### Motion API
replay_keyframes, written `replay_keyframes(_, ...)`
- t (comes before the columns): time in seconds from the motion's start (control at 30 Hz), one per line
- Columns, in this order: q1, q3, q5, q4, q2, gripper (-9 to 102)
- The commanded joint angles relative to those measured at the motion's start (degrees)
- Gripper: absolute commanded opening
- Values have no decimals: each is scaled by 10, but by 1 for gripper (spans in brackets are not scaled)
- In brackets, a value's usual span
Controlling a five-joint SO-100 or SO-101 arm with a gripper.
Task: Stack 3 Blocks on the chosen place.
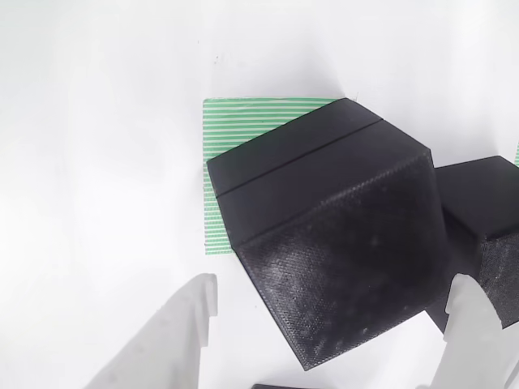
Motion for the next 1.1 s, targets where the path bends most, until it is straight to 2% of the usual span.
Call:
replay_keyframes(0.0,15,-38,-4,10,31,35)
replay_keyframes(0.27,32,-157,-4,54,33,35)
replay_keyframes(0.57,65,-301,-10,54,-111,35)
replay_keyframes(1.07,41,-410,-13,48,-251,35)
